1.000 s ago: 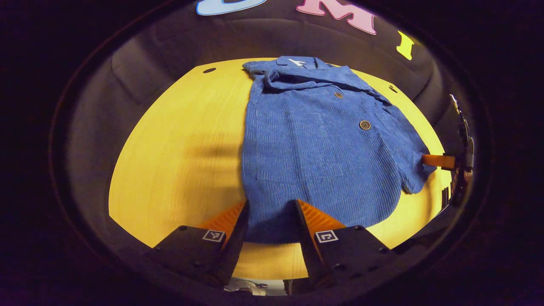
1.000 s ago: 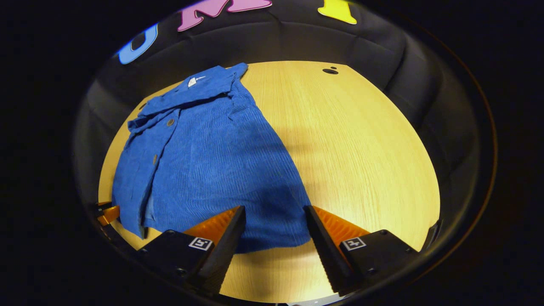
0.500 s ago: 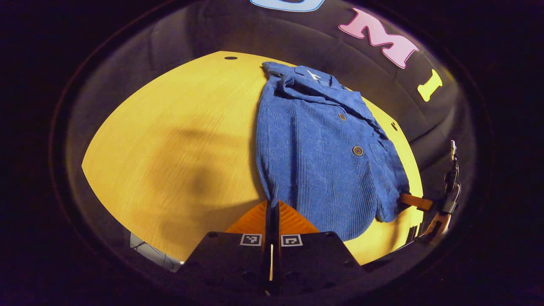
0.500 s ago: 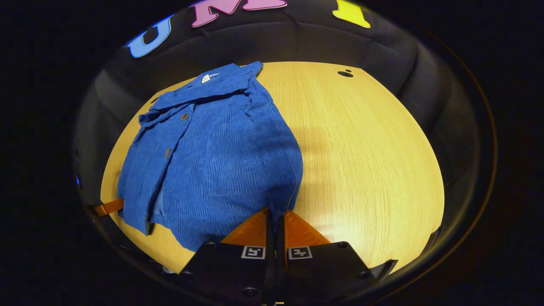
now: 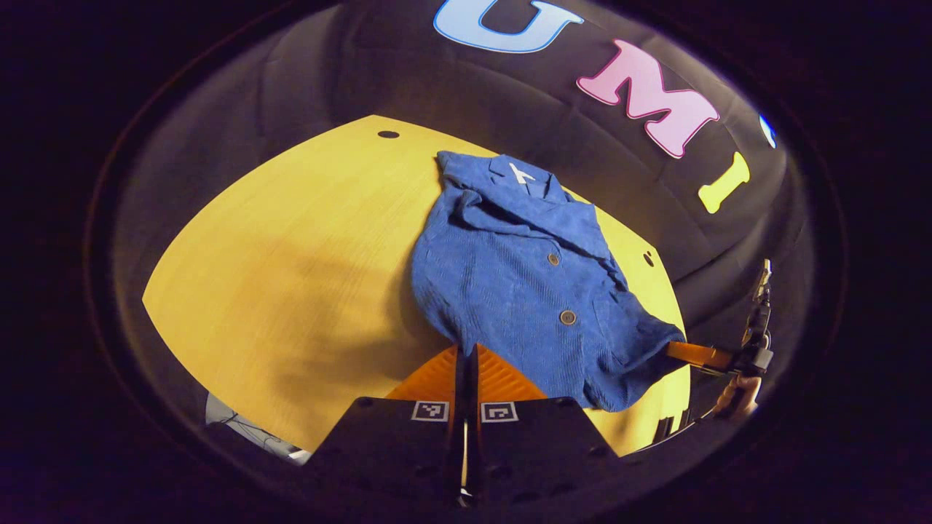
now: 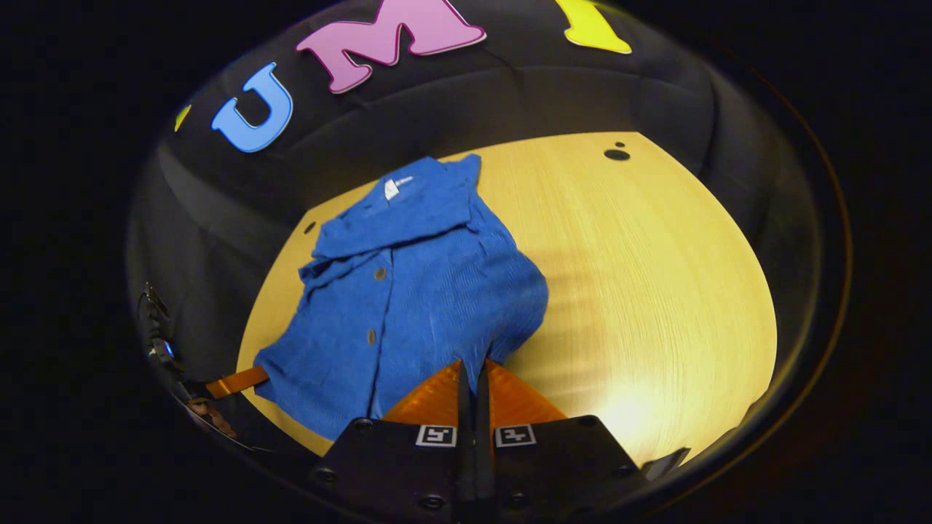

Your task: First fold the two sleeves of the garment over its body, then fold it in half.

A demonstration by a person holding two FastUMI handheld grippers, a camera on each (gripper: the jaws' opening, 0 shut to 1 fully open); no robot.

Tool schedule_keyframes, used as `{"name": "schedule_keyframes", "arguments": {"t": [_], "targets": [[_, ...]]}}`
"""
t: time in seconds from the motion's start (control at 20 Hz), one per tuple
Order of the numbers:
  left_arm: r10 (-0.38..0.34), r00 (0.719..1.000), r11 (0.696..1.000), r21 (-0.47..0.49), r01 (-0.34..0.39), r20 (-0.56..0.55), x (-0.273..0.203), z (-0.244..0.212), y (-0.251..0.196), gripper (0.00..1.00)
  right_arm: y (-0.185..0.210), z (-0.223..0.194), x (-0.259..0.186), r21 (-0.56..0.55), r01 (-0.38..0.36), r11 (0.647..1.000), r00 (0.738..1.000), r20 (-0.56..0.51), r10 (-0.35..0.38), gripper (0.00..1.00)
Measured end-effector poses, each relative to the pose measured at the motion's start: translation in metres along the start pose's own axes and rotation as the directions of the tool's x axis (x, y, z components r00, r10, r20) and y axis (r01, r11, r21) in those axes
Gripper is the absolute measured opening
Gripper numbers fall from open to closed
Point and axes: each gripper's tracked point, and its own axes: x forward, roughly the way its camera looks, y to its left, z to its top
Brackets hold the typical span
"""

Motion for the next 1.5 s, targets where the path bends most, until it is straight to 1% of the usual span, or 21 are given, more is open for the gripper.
{"name": "schedule_keyframes", "arguments": {"t": [0.15,0.2,0.25,0.45,0.55,0.6,0.7,0.75,0.8,0.85,0.95,1.0,1.05,1.1,1.15,1.2,1.25,1.3,1.35,1.4,1.5], "targets": [[-0.005,0.999,0.999,0.033,0.003,0.05,0.005,0.061,-0.009,0.0,0.027,0.056,0.011,-0.009,-0.05,0.999,0.998,0.045,0.05,0.05],[-0.002,0.997,0.998,0.058,-0.002,0.071,0.009,0.084,-0.01,0.0,0.033,0.077,0.02,-0.013,-0.06,0.998,0.996,0.07,0.061,0.0],[-0.004,0.995,0.996,0.088,-0.005,0.096,0.014,0.112,-0.013,0.0,0.038,0.096,0.028,-0.011,-0.068,0.998,0.994,0.089,0.068,0.05],[-0.029,0.98,0.984,0.176,-0.007,0.198,0.045,0.214,-0.028,0.0,0.053,0.179,0.072,0.004,-0.08,0.997,0.979,0.191,0.078,0.05],[-0.059,0.968,0.986,0.163,0.018,0.245,0.073,0.257,-0.036,0.0,0.049,0.222,0.102,0.008,-0.064,0.998,0.967,0.25,0.06,0.04],[-0.05,0.961,0.985,0.17,0.002,0.273,0.087,0.276,-0.033,0.0,0.043,0.24,0.119,0.025,-0.046,0.999,0.962,0.269,0.037,0.04],[-0.034,0.94,0.969,0.24,-0.052,0.34,0.12,0.315,-0.025,0.0,0.036,0.272,0.154,0.07,-0.039,0.997,0.952,0.307,0.016,0.04],[-0.038,0.922,0.958,0.277,-0.077,0.386,0.137,0.335,-0.022,0.0,0.03,0.287,0.17,0.086,-0.038,0.996,0.945,0.326,0.008,0.04],[-0.066,0.89,0.951,0.297,-0.08,0.451,0.153,0.357,-0.026,0.0,0.026,0.3,0.186,0.097,-0.037,0.995,0.939,0.345,0.001,0.04],[-0.084,0.884,0.948,0.31,-0.071,0.459,0.173,0.366,-0.027,0.0,0.021,0.31,0.201,0.101,-0.026,0.995,0.934,0.358,-0.012,0.04],[-0.024,0.877,0.949,0.287,-0.131,0.481,0.21,0.38,-0.014,0.0,0.004,0.317,0.238,0.123,0.029,0.992,0.931,0.357,-0.072,0.04],[-0.006,0.881,0.947,0.287,-0.148,0.473,0.232,0.382,-0.007,0.0,-0.004,0.314,0.256,0.144,0.048,0.988,0.933,0.347,-0.096,0.05],[0.004,0.892,0.944,0.292,-0.152,0.453,0.246,0.377,-0.003,0.05,-0.004,0.306,0.271,0.156,0.052,0.986,0.939,0.328,-0.101,0.05],[0.025,0.904,0.938,0.302,-0.169,0.427,0.253,0.368,0.001,0.25,-0.008,0.296,0.282,0.154,0.074,0.985,0.947,0.299,-0.118,0.12],[0.065,0.915,0.93,0.308,-0.2,0.398,0.253,0.359,0.007,0.45,-0.011,0.289,0.285,0.129,0.083,0.988,0.952,0.284,-0.117,0.04],[0.094,0.908,0.926,0.3,-0.23,0.407,0.252,0.358,0.009,0.65,-0.013,0.284,0.282,0.093,0.099,0.991,0.951,0.284,-0.122,0.29],[0.104,0.9,0.923,0.295,-0.245,0.423,0.245,0.359,0.006,0.84,-0.013,0.283,0.275,0.061,0.115,0.992,0.944,0.306,-0.128,0.44],[0.106,0.886,0.924,0.285,-0.255,0.451,0.234,0.361,0.0,0.85,-0.011,0.286,0.263,0.039,0.125,0.991,0.931,0.341,-0.131,0.49],[0.102,0.873,0.927,0.273,-0.258,0.478,0.218,0.361,-0.006,0.85,-0.003,0.288,0.243,0.022,0.116,0.993,0.916,0.385,-0.116,0.53],[0.093,0.856,0.93,0.263,-0.257,0.508,0.195,0.356,-0.015,0.85,0.002,0.293,0.224,0.002,0.12,0.993,0.897,0.428,-0.109,0.68],[0.055,0.817,0.94,0.245,-0.236,0.574,0.147,0.341,-0.029,0.85,0.008,0.292,0.178,-0.04,0.15,0.988,0.847,0.52,-0.107,0.99]]}}
